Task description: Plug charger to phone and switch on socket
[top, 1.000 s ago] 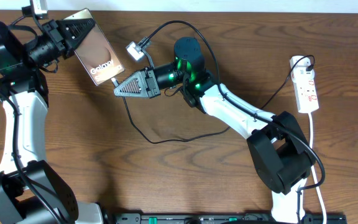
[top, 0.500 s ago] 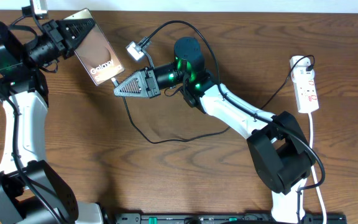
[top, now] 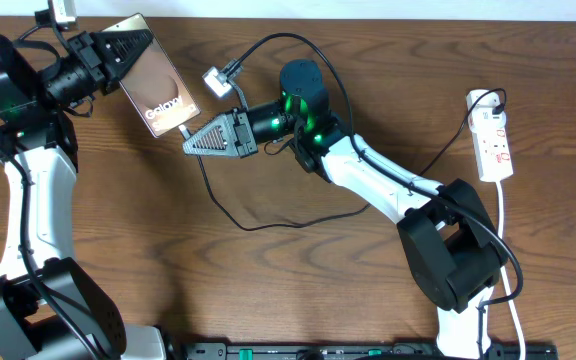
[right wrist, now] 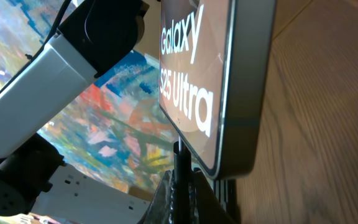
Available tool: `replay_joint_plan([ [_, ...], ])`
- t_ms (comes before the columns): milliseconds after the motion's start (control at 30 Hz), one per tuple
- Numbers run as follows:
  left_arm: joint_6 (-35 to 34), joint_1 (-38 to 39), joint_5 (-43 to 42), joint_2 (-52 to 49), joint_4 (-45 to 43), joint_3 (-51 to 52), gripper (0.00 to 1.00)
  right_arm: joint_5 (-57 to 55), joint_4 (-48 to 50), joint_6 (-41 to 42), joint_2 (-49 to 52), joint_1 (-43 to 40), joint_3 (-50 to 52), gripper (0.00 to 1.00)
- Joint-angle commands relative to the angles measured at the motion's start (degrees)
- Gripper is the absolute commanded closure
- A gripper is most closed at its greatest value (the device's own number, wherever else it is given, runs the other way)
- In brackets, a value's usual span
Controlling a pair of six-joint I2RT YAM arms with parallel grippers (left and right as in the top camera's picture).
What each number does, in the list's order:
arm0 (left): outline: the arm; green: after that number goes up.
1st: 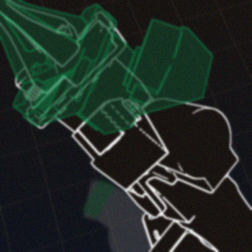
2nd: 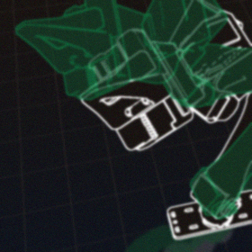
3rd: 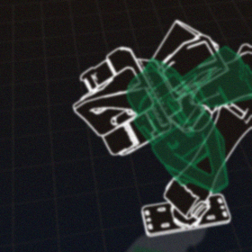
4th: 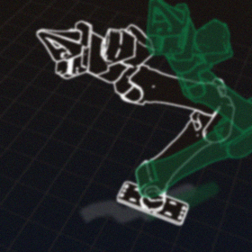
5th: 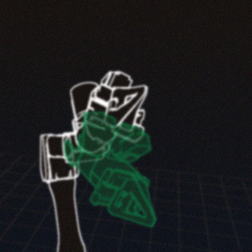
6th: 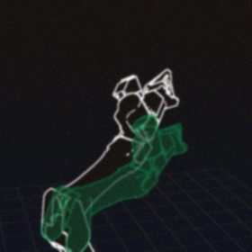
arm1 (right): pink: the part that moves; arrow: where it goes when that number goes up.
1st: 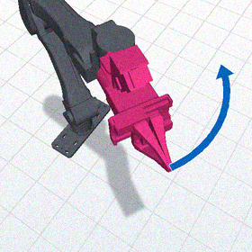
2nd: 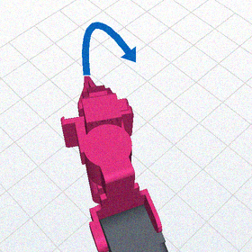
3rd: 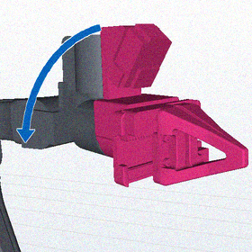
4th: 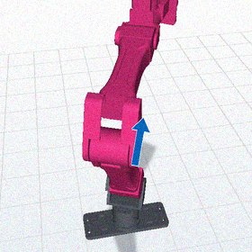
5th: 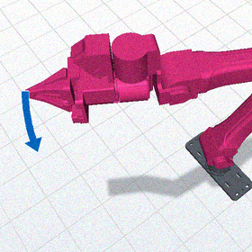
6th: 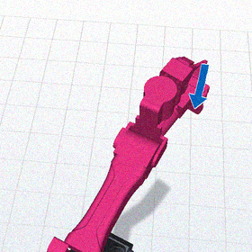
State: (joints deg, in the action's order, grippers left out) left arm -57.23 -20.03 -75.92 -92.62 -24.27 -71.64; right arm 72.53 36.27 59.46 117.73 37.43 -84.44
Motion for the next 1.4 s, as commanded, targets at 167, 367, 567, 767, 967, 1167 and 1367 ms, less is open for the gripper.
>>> replay_joint_plan([
  [167, -1.18, -0.02, -0.98, 0.15, -0.5, -0.37, 0.93, -1.05, 0.11, 0.02, -0.39, 0.55, -0.9, 0.99],
  [367, -1.84, -0.02, -1.01, 0.15, -0.5, -0.37, 0.93, -1.07, -0.85, -0.66, -0.39, 0.55, -0.9, 0.99],
  [567, -1.86, -0.02, -0.98, 0.15, -0.48, -0.37, 0.92, -1.07, -1.68, -0.81, -0.39, 0.39, -0.9, 0.99],
  [767, -1.79, -0.02, -0.98, 0.15, -0.5, -0.37, 0.93, -1.03, -1.27, -0.81, -0.39, 0.42, -0.9, 0.99],
  [967, -0.42, -0.02, -1.01, 0.15, -0.5, -0.37, 0.93, 0.39, -0.35, -0.83, -0.39, 0.44, -0.9, 0.99],
  [1167, -0.31, -0.02, -1.44, 0.15, -0.5, -0.37, 0.93, 0.24, -0.26, -0.83, -0.39, 0.44, -0.9, 0.99],
  [1367, -0.31, -0.02, -1.68, 0.15, -0.48, -0.37, 0.92, -0.17, -0.31, -0.81, -0.39, 0.39, -0.9, 0.99],
])
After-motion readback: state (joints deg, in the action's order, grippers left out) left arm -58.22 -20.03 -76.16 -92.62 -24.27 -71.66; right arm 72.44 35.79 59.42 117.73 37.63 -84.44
